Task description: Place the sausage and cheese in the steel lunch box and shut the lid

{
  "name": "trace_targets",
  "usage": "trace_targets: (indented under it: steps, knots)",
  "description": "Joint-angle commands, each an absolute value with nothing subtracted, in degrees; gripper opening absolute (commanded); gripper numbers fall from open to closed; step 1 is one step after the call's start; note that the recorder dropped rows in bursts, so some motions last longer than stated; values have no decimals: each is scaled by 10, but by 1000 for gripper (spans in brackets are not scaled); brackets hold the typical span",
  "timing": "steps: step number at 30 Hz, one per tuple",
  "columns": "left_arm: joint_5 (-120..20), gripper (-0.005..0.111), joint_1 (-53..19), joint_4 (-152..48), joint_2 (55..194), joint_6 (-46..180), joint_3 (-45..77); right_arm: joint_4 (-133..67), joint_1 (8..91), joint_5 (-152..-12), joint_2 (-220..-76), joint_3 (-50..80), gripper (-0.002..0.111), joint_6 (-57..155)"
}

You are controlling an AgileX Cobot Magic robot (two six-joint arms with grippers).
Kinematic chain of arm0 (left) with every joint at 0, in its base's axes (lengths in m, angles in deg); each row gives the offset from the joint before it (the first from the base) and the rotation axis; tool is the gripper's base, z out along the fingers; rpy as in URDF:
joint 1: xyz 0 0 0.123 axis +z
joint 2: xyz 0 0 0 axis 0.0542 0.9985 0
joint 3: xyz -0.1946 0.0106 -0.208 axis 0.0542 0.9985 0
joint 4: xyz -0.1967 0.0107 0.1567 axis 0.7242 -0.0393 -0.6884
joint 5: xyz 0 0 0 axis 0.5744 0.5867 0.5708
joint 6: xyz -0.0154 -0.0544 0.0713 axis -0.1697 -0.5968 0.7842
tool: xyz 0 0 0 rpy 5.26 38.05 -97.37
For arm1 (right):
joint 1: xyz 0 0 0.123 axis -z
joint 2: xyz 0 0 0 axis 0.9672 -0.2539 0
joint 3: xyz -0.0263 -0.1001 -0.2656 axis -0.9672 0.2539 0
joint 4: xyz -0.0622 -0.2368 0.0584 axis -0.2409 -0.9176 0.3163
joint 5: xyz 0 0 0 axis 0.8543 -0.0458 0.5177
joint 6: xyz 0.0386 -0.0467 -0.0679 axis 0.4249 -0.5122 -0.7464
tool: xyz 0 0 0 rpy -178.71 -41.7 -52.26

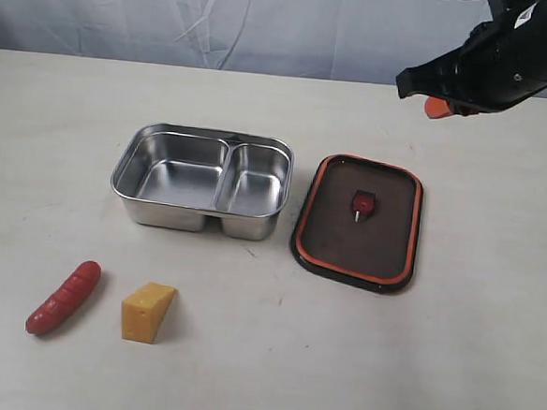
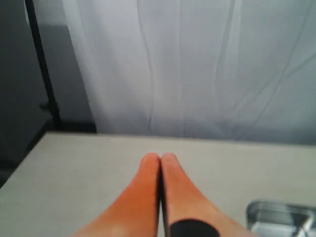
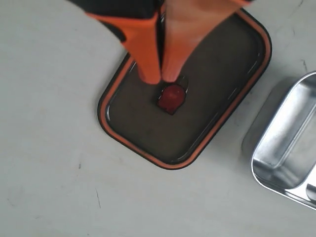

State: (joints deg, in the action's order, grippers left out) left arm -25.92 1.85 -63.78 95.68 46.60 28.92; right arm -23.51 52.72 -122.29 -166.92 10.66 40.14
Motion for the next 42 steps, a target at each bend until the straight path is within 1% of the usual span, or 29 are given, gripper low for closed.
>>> trace_targets:
  steps: [1, 5, 8, 11, 19, 22, 23, 24, 25, 27, 29, 30, 34, 42]
  knots:
    - [-39, 0, 19, -550, 1104, 598, 181, -241, 530, -1226, -1664, 107, -1, 391]
    - [56, 0, 19, -436, 1195, 733, 162, -253, 530, -1226, -1664, 107, -1, 391]
    - [109, 0, 19, -369, 1249, 768, 168, -255, 530, -1228, -1664, 107, -1, 391]
    - [152, 0, 19, -363, 1292, 773, 177, -255, 530, -1230, -1664, 107, -1, 391]
    - [149, 0, 19, -354, 1366, 777, 226, -257, 530, -1230, -1670, 107, -1, 391]
    - [150, 1, 19, -301, 1383, 871, 244, -270, 530, -1230, -1674, 107, -1, 391]
    - [150, 4, 19, -293, 1384, 881, 246, -270, 530, -1230, -1674, 107, -1, 391]
    - [145, 12, 19, -287, 1385, 889, 246, -270, 530, -1230, -1675, 107, -1, 391]
    - [141, 16, 19, -287, 1385, 889, 246, -270, 530, -1230, -1675, 107, -1, 391]
    - [133, 39, 19, -288, 1385, 889, 246, -272, 530, -1230, -1677, 107, -1, 391]
    - [127, 53, 19, -289, 1387, 887, 246, -272, 530, -1227, -1678, 107, -1, 391]
    - [127, 55, 19, -292, 1391, 887, 246, -272, 530, -1227, -1679, 107, -1, 391]
    - [116, 55, 15, -315, 1439, 892, 246, -272, 530, -1227, -1682, 107, -1, 391]
    - [69, 55, -56, -341, 1507, 892, 246, -272, 530, -1227, -1682, 107, -1, 391]
